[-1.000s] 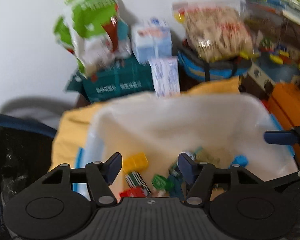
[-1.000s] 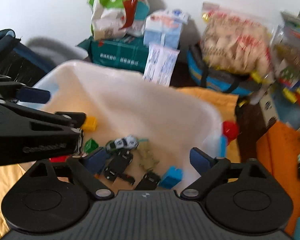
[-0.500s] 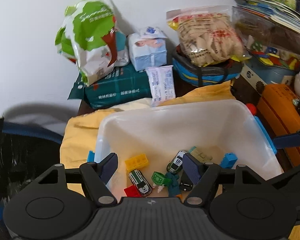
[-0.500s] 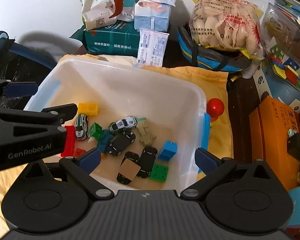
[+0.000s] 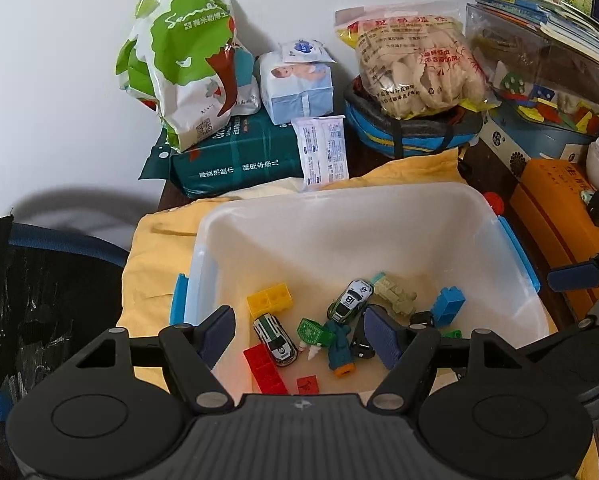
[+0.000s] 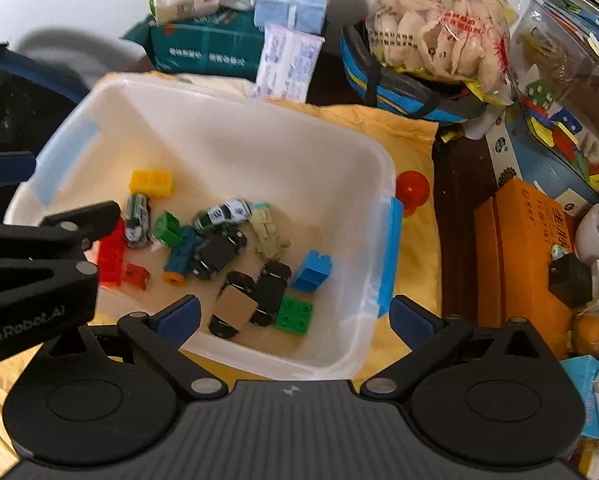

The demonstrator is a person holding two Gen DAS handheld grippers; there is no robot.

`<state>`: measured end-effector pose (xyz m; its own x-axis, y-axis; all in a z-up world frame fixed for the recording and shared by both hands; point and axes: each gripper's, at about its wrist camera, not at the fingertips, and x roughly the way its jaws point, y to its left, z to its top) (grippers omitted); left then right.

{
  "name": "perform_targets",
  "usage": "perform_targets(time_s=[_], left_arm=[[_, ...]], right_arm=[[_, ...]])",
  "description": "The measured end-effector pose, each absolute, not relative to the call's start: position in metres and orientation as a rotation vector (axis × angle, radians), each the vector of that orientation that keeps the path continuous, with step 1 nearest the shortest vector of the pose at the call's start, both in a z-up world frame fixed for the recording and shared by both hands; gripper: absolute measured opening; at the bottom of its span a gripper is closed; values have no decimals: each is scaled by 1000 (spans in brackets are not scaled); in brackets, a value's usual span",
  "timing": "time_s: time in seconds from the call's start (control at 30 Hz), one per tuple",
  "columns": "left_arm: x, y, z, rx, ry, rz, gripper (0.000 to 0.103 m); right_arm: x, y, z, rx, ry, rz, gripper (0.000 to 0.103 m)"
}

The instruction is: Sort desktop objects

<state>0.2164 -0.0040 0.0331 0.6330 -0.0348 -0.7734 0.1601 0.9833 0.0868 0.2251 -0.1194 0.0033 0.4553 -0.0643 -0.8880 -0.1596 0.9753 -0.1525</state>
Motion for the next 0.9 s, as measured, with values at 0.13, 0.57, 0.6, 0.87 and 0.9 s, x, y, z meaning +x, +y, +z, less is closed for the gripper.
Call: perform_targets(time_s=[0.13,0.57,0.6,0.87,0.9], left_arm=[[214,-2,34,150,880,-103,75],[211,-2,36,158,874,-94,75],[211,-1,36,159,874,-93,75],[213,0,37,159,875,-87,75],[213,0,37,159,876,-87,75]], right_arm=[[222,-120,6,-205,1089,72,103],[220,-121,8,-187,1088,74,103],[220,-121,8,-185,1088,73,103],[220,-121,8,-183,1084,74,103],[220,-121,9,-184,1085,74,103]])
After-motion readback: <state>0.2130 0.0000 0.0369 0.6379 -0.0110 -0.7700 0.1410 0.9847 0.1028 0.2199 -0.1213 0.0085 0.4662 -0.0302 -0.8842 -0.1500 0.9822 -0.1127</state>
